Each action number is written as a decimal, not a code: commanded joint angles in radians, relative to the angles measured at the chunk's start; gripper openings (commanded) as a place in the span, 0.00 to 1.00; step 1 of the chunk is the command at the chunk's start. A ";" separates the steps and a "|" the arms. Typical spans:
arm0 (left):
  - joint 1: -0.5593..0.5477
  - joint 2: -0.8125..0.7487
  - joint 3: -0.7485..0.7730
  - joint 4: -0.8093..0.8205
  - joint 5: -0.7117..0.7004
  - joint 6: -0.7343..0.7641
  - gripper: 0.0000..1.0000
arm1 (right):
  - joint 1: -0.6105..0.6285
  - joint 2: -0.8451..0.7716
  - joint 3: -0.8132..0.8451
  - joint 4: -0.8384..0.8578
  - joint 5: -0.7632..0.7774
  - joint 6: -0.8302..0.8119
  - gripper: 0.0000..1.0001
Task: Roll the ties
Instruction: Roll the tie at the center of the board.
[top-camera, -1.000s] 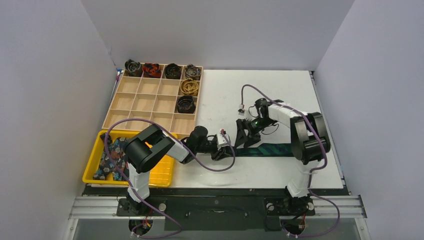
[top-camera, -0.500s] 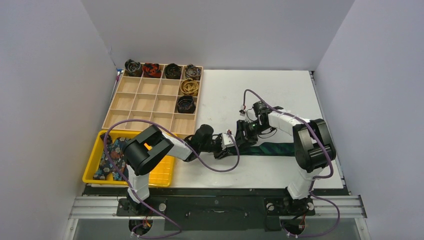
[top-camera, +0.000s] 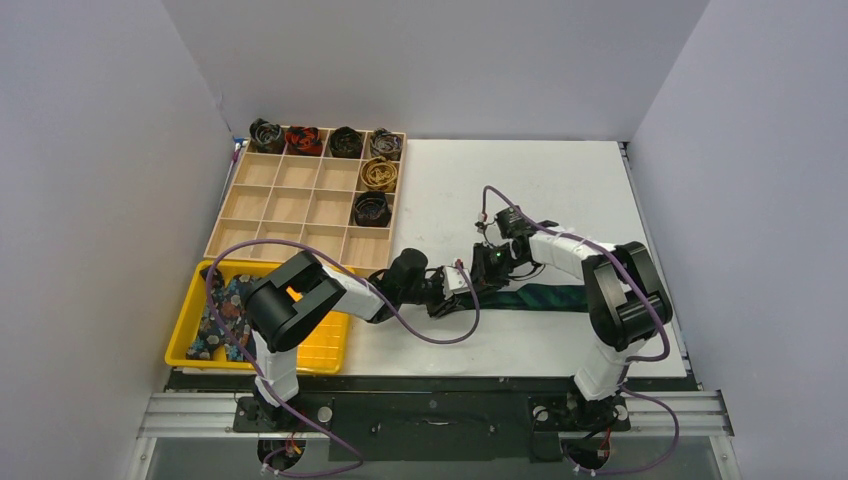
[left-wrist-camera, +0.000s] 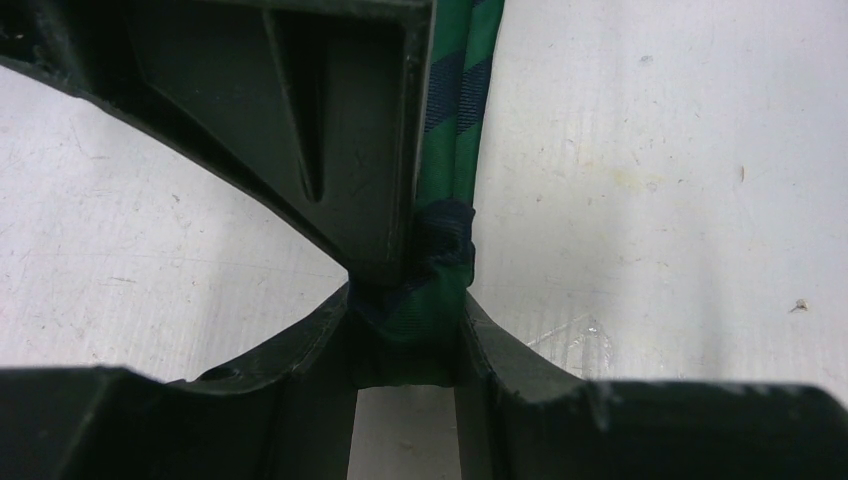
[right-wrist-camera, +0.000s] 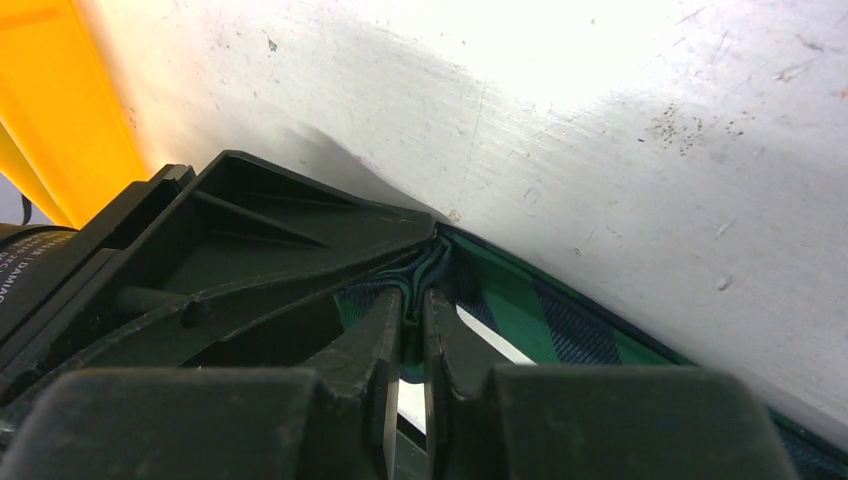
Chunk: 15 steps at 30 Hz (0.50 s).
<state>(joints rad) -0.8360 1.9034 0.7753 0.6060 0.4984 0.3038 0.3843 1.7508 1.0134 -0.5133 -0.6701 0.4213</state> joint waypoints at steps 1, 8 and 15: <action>0.009 0.033 -0.030 -0.206 -0.060 0.030 0.15 | -0.049 -0.019 -0.033 -0.006 0.021 -0.039 0.18; 0.010 0.037 -0.025 -0.209 -0.049 0.033 0.15 | -0.131 -0.095 -0.063 -0.023 -0.111 -0.077 0.48; 0.010 0.042 -0.020 -0.220 -0.043 0.044 0.15 | -0.078 -0.088 -0.074 0.110 -0.171 0.017 0.45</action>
<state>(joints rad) -0.8341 1.9022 0.7807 0.5949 0.5011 0.3111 0.2775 1.6890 0.9478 -0.4911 -0.7860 0.3977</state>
